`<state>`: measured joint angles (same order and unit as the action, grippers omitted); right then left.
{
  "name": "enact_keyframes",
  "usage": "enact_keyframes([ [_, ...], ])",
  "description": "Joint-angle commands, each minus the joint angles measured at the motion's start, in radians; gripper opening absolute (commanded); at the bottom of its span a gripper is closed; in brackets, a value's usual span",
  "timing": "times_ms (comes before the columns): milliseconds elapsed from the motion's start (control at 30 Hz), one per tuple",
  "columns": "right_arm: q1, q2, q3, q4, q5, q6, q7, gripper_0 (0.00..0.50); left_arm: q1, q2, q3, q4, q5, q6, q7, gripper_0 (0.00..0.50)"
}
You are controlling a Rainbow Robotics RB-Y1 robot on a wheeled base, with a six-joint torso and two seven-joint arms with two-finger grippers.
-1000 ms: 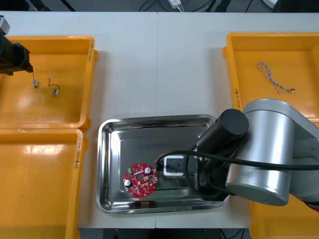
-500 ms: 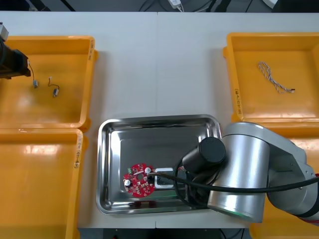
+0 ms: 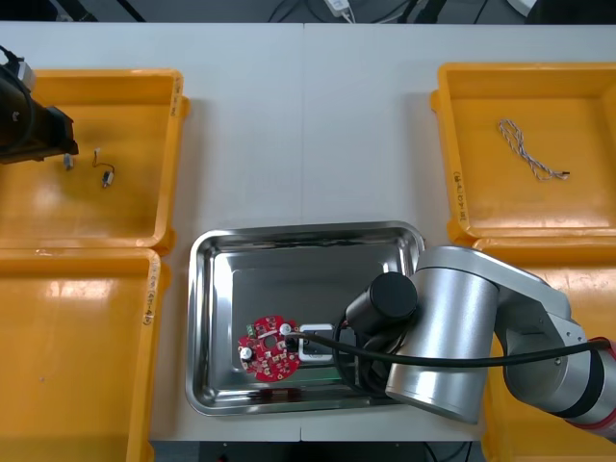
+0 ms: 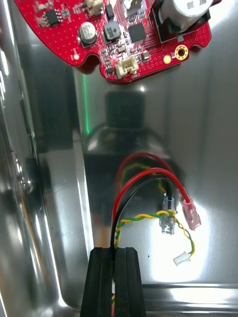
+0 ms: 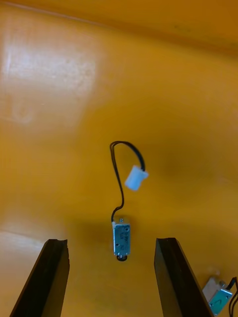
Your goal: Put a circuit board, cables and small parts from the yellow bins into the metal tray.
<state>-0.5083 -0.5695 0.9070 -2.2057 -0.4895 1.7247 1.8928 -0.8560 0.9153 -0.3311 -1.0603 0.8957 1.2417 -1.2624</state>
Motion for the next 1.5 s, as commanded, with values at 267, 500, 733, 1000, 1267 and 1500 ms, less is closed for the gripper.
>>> enact_keyframes([
  [267, -0.001, 0.016, 0.03, -0.005, 0.006, -0.008, 0.006, 0.0, 0.005, -0.027, 0.001, -0.009, -0.017, -0.037, -0.138, 0.5],
  [500, 0.005, 0.016, 0.041, -0.005, 0.016, 0.0, -0.011, 0.0, 0.026, -0.027, 0.001, -0.007, -0.014, -0.047, -0.155, 0.5],
  [733, 0.004, 0.023, 0.041, -0.008, 0.074, 0.0, -0.012, 0.2, 0.034, -0.032, 0.001, -0.007, -0.012, -0.057, -0.16, 0.5],
  [1000, 0.004, 0.031, 0.033, -0.008, 0.117, 0.006, -0.017, 0.5, 0.044, -0.03, 0.001, -0.007, -0.012, -0.068, -0.166, 0.5],
  [1267, 0.004, 0.03, 0.023, -0.011, 0.103, 0.024, -0.023, 0.5, 0.046, -0.038, 0.001, -0.007, -0.015, -0.071, -0.167, 0.5],
  [1500, 0.005, 0.026, 0.013, -0.025, 0.068, 0.069, -0.032, 0.5, 0.048, -0.038, -0.023, -0.007, -0.014, -0.096, -0.161, 0.5],
])
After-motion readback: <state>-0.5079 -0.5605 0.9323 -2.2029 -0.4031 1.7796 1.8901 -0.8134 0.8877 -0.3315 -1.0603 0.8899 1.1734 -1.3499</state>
